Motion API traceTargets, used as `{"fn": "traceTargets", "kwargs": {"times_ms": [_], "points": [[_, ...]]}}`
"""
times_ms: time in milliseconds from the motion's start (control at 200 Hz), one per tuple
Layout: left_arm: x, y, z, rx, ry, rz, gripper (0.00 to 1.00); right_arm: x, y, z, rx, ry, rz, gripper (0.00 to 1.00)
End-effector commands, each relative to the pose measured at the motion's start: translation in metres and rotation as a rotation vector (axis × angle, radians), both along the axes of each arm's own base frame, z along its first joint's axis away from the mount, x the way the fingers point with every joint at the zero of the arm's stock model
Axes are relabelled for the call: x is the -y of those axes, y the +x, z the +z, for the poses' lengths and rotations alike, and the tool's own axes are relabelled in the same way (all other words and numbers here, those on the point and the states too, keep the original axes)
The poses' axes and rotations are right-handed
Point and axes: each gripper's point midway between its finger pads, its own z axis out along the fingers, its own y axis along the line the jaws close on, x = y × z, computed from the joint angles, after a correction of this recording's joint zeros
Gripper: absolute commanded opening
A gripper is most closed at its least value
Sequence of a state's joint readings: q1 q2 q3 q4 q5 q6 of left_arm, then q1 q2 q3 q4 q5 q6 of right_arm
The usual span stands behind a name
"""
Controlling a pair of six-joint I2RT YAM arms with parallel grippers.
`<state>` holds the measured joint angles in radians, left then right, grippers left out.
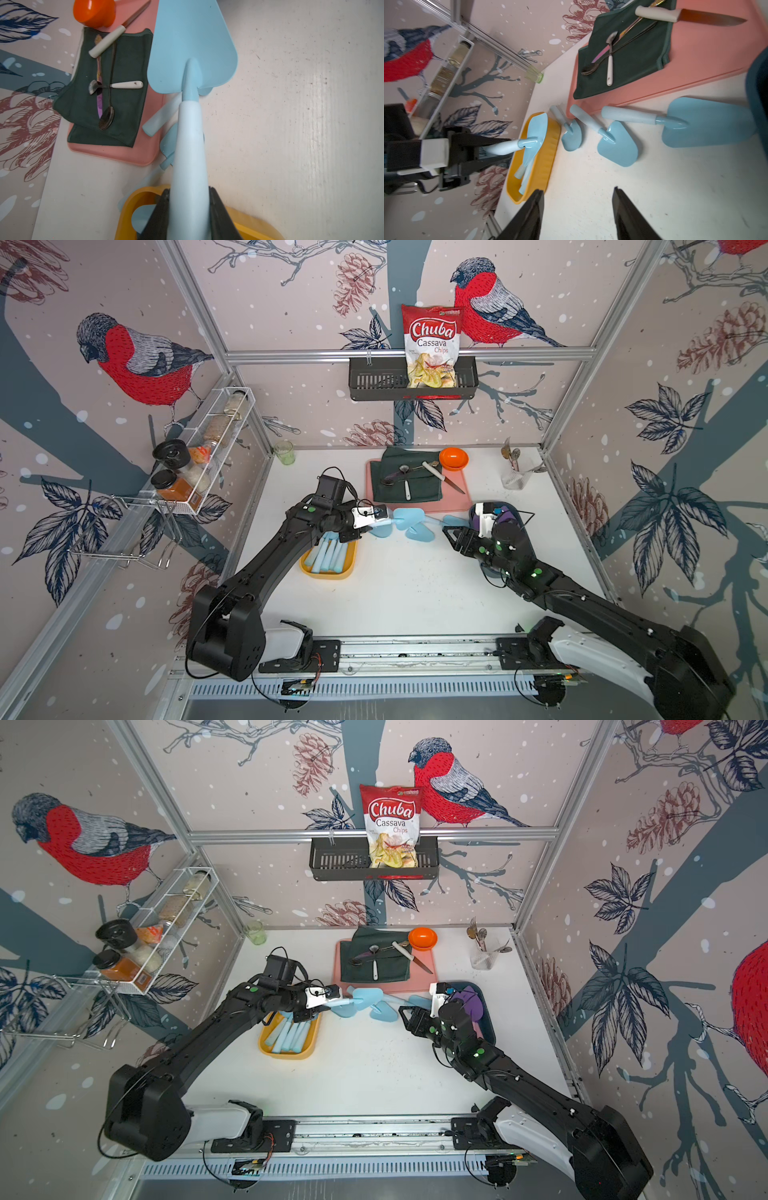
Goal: Sort the small shovels by color and place them into the storage box
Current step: Pick up the shovel from the center of the board.
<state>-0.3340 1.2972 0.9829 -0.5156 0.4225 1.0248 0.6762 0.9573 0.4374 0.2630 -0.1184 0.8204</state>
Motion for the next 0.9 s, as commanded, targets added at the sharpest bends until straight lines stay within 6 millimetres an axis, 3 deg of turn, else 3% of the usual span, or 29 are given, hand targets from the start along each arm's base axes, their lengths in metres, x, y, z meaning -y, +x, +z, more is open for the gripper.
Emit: {"fn": "traceTargets", "kwargs": {"times_ms": [0, 575, 650, 891], "points": [[0.009, 0.008, 0.018, 0.037, -0.110, 0.051, 0.00, -0.014, 0.004, 0.039, 0.075, 0.149, 0.035, 0.57], [0.004, -0.015, 0.012, 0.051, -0.084, -0.015, 0.00, -0.069, 0.027, 0.051, 0.015, 0.219, 0.137, 0.56], [0.004, -0.015, 0.013, 0.056, -0.084, -0.015, 0.00, -0.076, 0.030, 0.037, -0.024, 0.202, 0.141, 0.54], [0.004, -0.017, 0.014, 0.061, -0.081, -0.022, 0.00, -0.092, 0.035, 0.027, -0.070, 0.206, 0.161, 0.41]]}}
